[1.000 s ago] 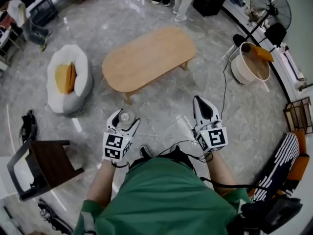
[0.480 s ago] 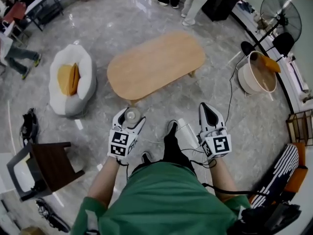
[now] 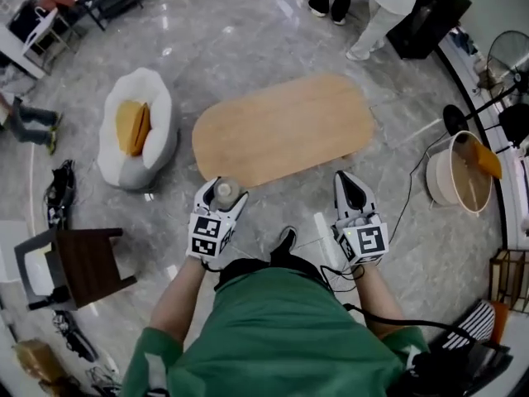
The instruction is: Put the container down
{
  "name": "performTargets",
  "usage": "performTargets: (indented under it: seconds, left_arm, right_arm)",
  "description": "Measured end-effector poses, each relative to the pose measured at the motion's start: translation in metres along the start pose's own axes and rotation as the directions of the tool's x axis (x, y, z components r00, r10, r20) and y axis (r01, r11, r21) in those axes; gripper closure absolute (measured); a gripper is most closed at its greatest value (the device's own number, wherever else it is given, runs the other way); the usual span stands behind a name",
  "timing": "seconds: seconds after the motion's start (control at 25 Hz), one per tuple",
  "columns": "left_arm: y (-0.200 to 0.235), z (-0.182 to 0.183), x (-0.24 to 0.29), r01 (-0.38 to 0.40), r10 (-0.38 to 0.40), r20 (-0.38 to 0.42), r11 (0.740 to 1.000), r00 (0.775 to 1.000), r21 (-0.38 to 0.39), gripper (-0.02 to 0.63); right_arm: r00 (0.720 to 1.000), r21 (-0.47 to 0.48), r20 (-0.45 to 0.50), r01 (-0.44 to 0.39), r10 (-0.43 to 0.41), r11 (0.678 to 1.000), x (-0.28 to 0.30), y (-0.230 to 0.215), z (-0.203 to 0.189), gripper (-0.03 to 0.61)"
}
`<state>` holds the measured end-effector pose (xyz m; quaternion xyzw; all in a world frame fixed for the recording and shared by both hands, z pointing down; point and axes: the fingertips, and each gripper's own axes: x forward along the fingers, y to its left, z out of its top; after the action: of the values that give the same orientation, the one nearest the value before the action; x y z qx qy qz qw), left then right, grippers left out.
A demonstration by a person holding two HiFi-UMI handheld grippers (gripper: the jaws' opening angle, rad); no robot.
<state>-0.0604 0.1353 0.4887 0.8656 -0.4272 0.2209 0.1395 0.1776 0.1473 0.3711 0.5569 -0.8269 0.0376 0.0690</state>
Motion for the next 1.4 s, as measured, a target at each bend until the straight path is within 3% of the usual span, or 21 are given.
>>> performTargets:
  seconds: [0.16, 0.48, 0.68, 0.84, 1.08, 1.4]
  left_arm:
    - [0.011, 0.018, 0.037, -0.051, 0.051, -0.003, 0.998, 0.999, -0.038, 0.276]
    - [0.060, 0.027, 0.112, -0.083, 0.082, -0.028, 0.996, 0.996, -0.043, 0.276]
    - [0.103, 0.012, 0.164, -0.054, 0.050, -0.063, 0.997, 0.997, -0.060, 0.276]
    - [0.146, -0.004, 0.214, -0.008, 0.005, -0.097, 0.999, 0.995, -0.038, 0.276]
    - [0.202, -0.033, 0.266, 0.033, -0.039, -0.145, 0.999, 0.989, -0.043, 0.276]
    - [0.249, -0.075, 0.323, 0.075, -0.081, -0.192, 0.997, 0.978, -0.036, 0.276]
  right_arm:
    - [0.999, 0.003, -0.011, -0.051, 0.051, 0.999, 0.048, -0.037, -0.001, 0.565]
    - [0.991, -0.001, -0.047, -0.126, 0.126, 0.992, 0.128, -0.062, -0.015, 0.565]
    - [0.983, -0.010, -0.090, -0.159, 0.157, 0.987, 0.180, -0.063, -0.025, 0.565]
    - [0.978, -0.034, -0.158, -0.142, 0.135, 0.989, 0.232, -0.062, -0.038, 0.565]
    - [0.967, -0.123, -0.222, -0.153, 0.124, 0.980, 0.297, -0.049, -0.057, 0.565]
    - [0.952, -0.107, -0.282, -0.155, 0.119, 0.982, 0.360, -0.038, -0.087, 0.565]
